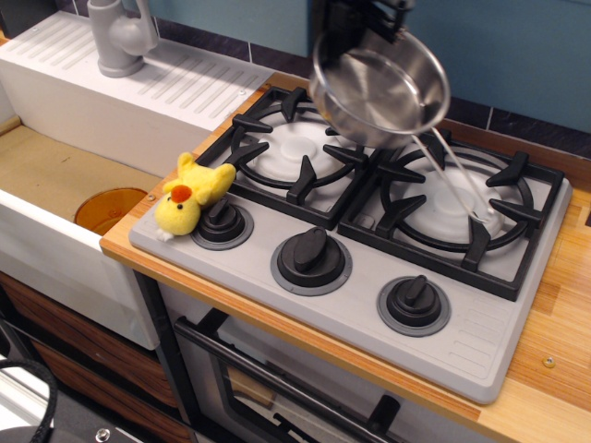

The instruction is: Put pan on stove and put stuffedduck in pan

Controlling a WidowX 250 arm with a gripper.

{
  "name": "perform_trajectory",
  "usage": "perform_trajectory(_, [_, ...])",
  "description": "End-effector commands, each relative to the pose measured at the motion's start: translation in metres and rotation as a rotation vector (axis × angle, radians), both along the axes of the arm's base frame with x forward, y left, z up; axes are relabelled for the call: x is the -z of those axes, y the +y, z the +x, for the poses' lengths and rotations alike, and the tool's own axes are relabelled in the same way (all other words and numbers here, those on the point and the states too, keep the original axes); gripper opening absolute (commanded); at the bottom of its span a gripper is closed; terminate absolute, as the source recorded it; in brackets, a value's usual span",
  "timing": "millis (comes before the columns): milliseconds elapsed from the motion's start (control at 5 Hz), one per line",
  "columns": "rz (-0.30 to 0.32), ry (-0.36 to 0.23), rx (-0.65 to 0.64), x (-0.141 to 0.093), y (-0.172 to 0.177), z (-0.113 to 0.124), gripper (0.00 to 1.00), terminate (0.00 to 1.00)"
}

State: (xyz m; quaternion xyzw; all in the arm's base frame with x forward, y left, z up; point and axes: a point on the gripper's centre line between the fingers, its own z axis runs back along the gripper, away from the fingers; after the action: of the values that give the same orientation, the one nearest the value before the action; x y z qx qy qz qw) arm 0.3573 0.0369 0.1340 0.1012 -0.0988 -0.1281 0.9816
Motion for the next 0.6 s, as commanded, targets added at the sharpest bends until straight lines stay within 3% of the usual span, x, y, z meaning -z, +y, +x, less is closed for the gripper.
perform_trajectory(0, [-0.021, -0.072, 0.008, 0.0, 0.041, 0.006, 0.0, 0.0])
perform_trajectory(400, [-0.043, -0.083, -0.023, 0.019, 0.051, 0.0, 0.0, 0.0])
